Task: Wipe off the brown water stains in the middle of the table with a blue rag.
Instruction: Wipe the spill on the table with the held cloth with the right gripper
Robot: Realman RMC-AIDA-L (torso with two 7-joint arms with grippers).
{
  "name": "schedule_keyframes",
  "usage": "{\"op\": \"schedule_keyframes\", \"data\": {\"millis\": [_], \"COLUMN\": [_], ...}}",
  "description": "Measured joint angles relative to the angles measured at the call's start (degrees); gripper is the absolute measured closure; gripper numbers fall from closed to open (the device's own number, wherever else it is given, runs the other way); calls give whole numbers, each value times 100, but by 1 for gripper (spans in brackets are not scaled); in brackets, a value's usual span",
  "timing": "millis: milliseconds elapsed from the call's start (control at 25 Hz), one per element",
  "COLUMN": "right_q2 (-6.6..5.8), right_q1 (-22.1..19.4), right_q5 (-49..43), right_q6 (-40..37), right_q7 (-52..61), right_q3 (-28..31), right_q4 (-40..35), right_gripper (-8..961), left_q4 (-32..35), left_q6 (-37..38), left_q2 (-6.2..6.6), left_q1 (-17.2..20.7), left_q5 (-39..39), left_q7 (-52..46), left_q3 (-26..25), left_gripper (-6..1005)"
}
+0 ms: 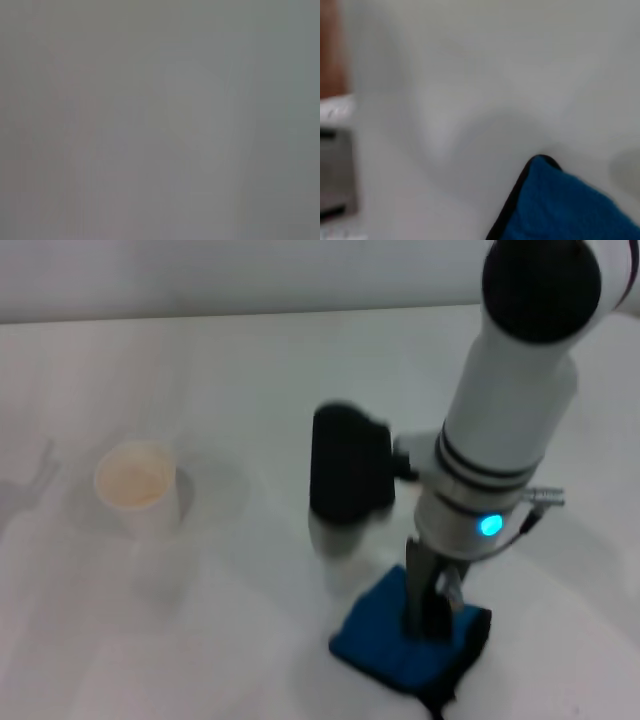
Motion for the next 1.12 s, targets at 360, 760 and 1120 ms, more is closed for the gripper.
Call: {"op": "schedule_keyframes", "data": {"millis": [360,760,1120], "right_q2": [10,11,-12], "right_q1": [-122,317,774], "right_q5": [9,-120,-180], "right_q6": [-281,-1086,-1866], "right_q7": [-291,-323,-329], "right_q3": [-514,-518,74], "right_q4": [-342,188,1221], "right_gripper": [930,930,930], "left_q4": [11,10,1], "left_q6": [-151,-193,-215], "left_q2": [-8,-9,-14], "left_q1": [43,87,102], "left_q5": [57,60,59], "left_q7": [-14,9,9], "left_q3": [91,89,88], "left_gripper": [118,118,118]}}
